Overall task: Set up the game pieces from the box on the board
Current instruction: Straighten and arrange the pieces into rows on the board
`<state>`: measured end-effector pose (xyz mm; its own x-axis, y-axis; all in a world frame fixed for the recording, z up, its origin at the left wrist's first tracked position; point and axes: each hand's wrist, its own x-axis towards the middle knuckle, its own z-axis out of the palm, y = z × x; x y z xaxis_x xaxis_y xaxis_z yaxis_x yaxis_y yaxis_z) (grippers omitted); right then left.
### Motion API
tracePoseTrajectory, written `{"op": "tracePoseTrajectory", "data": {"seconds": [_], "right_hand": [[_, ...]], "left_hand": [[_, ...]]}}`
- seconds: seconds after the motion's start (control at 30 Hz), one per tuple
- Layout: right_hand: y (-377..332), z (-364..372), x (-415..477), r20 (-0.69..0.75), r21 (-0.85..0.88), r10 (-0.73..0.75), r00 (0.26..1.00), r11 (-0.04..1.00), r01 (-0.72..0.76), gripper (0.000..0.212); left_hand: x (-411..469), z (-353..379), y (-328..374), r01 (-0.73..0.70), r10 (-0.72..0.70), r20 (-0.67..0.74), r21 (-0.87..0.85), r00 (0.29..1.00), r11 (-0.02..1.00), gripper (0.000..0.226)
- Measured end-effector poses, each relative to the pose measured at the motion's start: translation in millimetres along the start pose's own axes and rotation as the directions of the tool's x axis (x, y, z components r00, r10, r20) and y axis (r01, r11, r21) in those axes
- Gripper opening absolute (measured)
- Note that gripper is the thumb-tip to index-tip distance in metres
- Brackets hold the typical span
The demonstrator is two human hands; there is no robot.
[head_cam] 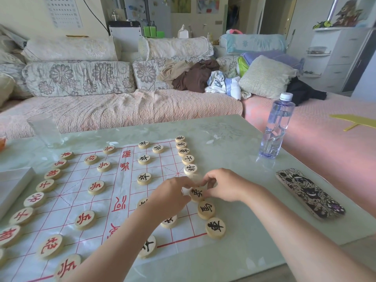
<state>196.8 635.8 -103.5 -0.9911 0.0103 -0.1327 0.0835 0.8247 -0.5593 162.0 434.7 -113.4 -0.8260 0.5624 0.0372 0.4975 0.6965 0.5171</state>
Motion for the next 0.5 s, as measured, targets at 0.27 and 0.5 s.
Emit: {"op": "tracePoseTrajectory", "data": {"seconds": [0.27,0.5], "right_hand": [[7.4,-4.2,1.1,-0.025,0.001,0.023,0.999,1.000,-0.023,0.017],[9.3,-1.1,2.0,0.022,-0.008,0.006,1.000,1.000,-0.006,0.026]], "left_hand": [[2.8,6.9,1.3,0.059,-0.059,-0.001,0.003,0.998,0.998,0.043],[7.1,9.6,6.2,0.030,-0.030,-0.022,0.011,0.999,0.999,0.036]]}}
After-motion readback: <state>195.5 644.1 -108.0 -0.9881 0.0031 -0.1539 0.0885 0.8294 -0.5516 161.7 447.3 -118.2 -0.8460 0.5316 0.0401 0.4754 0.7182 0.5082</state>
